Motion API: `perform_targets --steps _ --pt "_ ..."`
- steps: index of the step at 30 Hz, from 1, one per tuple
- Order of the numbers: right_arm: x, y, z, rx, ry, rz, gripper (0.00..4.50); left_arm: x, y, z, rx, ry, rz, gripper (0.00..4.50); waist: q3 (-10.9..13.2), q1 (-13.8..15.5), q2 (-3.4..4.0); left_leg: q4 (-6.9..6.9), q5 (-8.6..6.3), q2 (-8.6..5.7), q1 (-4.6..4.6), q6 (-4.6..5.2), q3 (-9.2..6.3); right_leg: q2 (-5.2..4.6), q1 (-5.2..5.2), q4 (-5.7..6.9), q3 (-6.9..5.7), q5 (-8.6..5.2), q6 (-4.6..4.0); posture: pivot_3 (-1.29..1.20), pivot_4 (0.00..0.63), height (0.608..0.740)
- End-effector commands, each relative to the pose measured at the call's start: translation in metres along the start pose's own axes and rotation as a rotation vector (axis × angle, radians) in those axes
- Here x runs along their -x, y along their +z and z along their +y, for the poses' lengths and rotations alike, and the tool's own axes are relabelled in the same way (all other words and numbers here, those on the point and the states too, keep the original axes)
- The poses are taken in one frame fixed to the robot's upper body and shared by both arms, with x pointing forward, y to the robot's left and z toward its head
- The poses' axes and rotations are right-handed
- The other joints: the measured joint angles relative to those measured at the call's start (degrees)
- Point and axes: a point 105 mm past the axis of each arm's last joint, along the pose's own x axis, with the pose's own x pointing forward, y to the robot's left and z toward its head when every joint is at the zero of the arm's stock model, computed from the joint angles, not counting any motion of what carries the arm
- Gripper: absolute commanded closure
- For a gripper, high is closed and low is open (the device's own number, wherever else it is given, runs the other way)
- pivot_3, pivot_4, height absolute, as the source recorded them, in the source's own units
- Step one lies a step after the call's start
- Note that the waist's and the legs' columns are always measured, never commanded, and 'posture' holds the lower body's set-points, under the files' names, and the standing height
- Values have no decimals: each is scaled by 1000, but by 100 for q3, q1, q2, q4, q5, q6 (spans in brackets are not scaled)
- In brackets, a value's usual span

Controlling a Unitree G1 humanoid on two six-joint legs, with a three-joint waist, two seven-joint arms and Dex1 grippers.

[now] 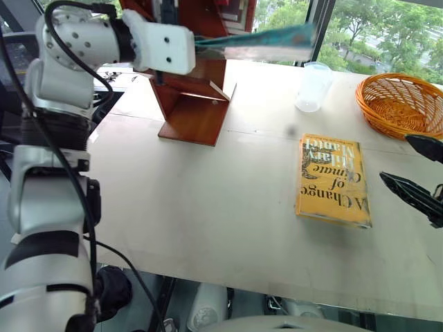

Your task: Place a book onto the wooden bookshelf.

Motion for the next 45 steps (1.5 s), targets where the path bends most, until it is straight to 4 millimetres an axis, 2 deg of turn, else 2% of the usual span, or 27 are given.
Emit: perform_targets --steps 1,6,12,14,15,16,17,19,21,24,26,28,30,31,33,35,37,39,42,45 --pt "-1 7 2 41 7 -23 0 14 -22 4 -8 -61 127 4478 1 2 -1 0 0 0 -3 0 -2 -1 -1 0 -3 0 0 0 150 740" --pt "-4 6 5 50 14 -33 0 38 -49 5 58 -138 280 4478 10 -7 -17 1 -2 1 -11 3 -3 -1 -6 -4 -6 -1 1 0 150 740" --pt "-8 4 4 49 14 -49 0 35 -73 -16 45 -140 327 4478 10 -164 -16 0 -4 12 5 6 16 -13 -6 6 13 -1 2 0 150 740" --pt "-9 4 4 47 16 -49 0 35 -79 -24 112 -123 324 4478 10 -158 -16 0 -4 14 12 6 15 -11 -5 13 11 -1 2 0 150 740" --pt "-9 4 5 46 17 -49 0 35 -81 -27 140 -118 320 3698 9 -158 -15 0 -3 15 15 6 15 -11 -5 16 10 -1 2 0 150 740" --pt "-9 4 5 43 20 -48 0 40 -85 -35 135 -156 335 3452 9 -157 -15 0 -4 15 16 5 16 -11 -4 17 11 0 2 0 150 740" --pt "-9 4 5 39 22 -48 0 43 -86 -38 158 -153 323 2955 9 -155 -16 0 -4 15 16 5 16 -11 -5 18 11 -1 2 0 150 740" --pt "-8 5 5 36 24 -45 0 54 -87 -32 224 -88 284 2092 9 -144 -15 0 -4 15 13 5 17 -12 -5 15 10 -1 1 0 150 740" --pt "-8 5 3 35 25 -42 0 64 -76 -19 363 -35 161 1242 10 -137 -18 0 -4 16 1 5 18 -14 -11 10 10 -1 1 0 150 740" --pt "-8 7 1 33 27 -42 0 75 -49 -11 599 -116 -49 1242 14 -123 -24 4 -3 10 -19 4 24 -14 -29 10 9 3 -4 0 150 740" --pt "-9 8 -1 31 31 -43 0 86 -13 -3 749 -203 -212 1242 14 -127 -24 4 -3 4 -19 4 24 -10 -29 9 10 3 -5 0 150 740" --pt "-11 12 -3 31 35 -45 0 95 39 -5 860 -353 -391 1242 18 -170 -25 4 -1 5 -19 1 28 -24 -28 7 23 5 -8 0 150 740" --pt "-12 15 -5 33 38 -40 0 99 78 -8 933 -452 -519 1242 20 -196 -28 4 2 8 -18 -6 31 -34 -28 8 34 6 -10 0 150 740" --pt "-12 17 -5 36 38 -36 0 97 93 -11 965 -473 -563 1242 21 -177 -25 6 2 5 -17 -5 31 -36 -27 7 36 5 -8 0 150 740" --pt "-11 19 -7 54 20 -15 0 85 112 -15 1026 -404 -659 1242 11 -128 -3 9 2 1 -8 -5 29 -38 -20 10 37 -7 12 0 150 740" --pt "-9 21 -6 59 4 1 0 71 123 -30 1082 -338 -732 1242 4 -104 26 8 -10 -1 25 15 25 -37 14 13 36 -12 20 0 150 740" --pt "-5 19 -4 65 -22 39 0 55 128 -54 1198 -348 -723 1242 6 -115 24 -2 -13 2 83 18 24 -31 69 13 37 -13 19 0 150 740" --pt "1 13 1 66 -49 96 0 38 130 -73 1282 -303 -711 1242 10 -128 17 -8 -6 8 97 7 21 -23 76 22 37 -12 17 0 150 740" --pt "15 1 3 48 -141 165 0 15 130 -112 1336 -259 -620 1242 -3 -129 22 -13 -4 10 106 2 23 -21 80 19 43 -10 14 0 150 740" --pt "34 -12 10 38 -213 242 0 6 125 -146 1368 -243 -527 1242 -4 -118 24 -17 -4 9 102 2 28 -21 74 17 48 -10 14 0 150 740"
